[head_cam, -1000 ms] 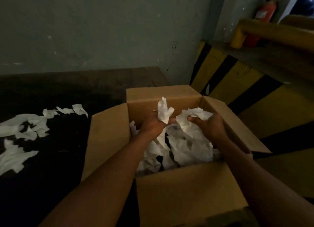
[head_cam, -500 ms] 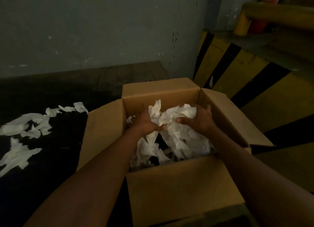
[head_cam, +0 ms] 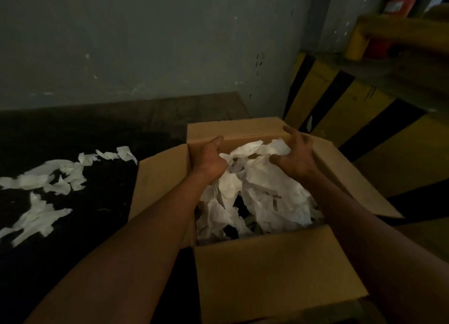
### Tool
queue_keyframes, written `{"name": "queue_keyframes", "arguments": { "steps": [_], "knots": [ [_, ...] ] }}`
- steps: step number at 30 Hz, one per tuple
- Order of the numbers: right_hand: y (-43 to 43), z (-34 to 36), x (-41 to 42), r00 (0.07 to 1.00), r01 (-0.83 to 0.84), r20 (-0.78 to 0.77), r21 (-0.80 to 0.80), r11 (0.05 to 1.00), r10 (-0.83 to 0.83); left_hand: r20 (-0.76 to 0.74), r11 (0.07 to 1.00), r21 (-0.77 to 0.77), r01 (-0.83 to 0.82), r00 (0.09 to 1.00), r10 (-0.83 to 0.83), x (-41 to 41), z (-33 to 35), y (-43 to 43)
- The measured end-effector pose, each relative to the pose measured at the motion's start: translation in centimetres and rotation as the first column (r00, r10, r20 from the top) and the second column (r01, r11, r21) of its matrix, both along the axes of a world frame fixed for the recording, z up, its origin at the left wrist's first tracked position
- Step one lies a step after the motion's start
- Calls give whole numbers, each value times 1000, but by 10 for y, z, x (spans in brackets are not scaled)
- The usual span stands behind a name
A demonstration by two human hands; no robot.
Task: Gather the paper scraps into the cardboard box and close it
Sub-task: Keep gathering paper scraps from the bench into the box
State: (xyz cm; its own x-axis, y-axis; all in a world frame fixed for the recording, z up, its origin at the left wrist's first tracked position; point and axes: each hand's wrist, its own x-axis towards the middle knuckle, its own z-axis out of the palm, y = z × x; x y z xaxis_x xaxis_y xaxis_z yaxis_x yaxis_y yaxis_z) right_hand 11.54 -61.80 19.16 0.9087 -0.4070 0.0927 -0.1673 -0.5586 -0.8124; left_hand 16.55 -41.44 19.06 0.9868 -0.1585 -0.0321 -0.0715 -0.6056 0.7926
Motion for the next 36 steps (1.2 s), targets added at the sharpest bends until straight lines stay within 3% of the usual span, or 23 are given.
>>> {"name": "queue_keyframes", "arguments": {
  "steps": [4,8,10,15,18,21,27,31,36],
  "knots": [
    [11,2,-1,997,29,68,47,998,-32,44,999,-41,13,999,-12,-4,2,6],
    [22,3,-2,994,31,103,42,999,-35,111,992,111,63,991,-75,-9,0,9],
    [28,4,-3,992,39,122,39,998,-43,154,991,105,85,983,-100,-13,3,10],
    [54,12,-4,985,-1,171,-60,998,11,322,998,18,-63,945,54,-19,17,24],
    [85,17,2,978,-47,195,-121,991,70,337,991,26,-131,934,115,-20,19,53],
    [131,24,10,968,-113,199,-198,974,153,334,975,47,-215,924,188,-18,20,100],
    [263,24,21,870,-371,280,-173,912,407,379,911,-1,-412,843,382,-36,10,232],
    [369,3,19,827,-502,204,-150,852,524,372,852,-32,-523,785,495,-56,-10,336],
    [494,-45,11,820,-551,112,-110,827,561,352,794,-4,-607,743,570,-78,-49,474]
  ]
}}
